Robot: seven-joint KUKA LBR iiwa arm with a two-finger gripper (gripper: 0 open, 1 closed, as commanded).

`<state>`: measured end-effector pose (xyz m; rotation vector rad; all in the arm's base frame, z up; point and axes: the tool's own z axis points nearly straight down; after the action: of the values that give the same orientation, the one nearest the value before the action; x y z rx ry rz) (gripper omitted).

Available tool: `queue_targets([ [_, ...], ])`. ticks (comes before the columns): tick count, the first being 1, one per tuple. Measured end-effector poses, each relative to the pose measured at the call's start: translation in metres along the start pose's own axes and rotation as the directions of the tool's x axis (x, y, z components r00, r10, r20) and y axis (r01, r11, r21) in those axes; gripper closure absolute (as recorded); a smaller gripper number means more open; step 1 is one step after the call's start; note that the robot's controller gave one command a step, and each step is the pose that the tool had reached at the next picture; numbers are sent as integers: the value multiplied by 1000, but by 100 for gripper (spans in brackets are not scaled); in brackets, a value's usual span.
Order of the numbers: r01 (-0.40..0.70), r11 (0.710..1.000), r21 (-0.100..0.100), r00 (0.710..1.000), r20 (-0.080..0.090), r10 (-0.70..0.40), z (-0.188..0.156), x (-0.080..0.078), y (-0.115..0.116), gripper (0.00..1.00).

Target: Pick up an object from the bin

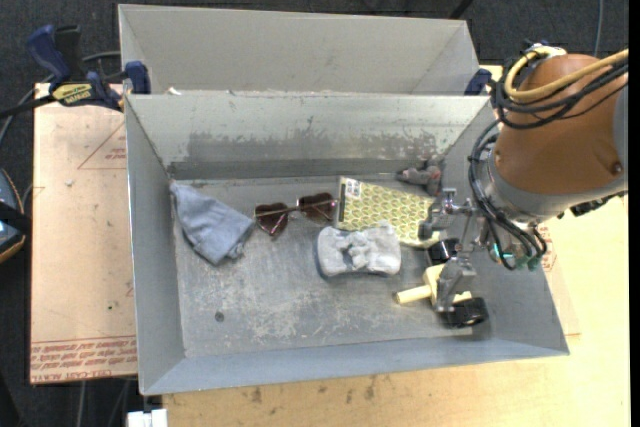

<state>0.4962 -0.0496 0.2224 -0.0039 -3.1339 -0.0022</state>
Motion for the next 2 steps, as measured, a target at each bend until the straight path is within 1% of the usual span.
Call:
queue_targets([
  [1,2,1000,1,1000,8,-2,-4,-2,0,0],
  [2,93,996,2,996,13,-93,53,-7,-27,0],
])
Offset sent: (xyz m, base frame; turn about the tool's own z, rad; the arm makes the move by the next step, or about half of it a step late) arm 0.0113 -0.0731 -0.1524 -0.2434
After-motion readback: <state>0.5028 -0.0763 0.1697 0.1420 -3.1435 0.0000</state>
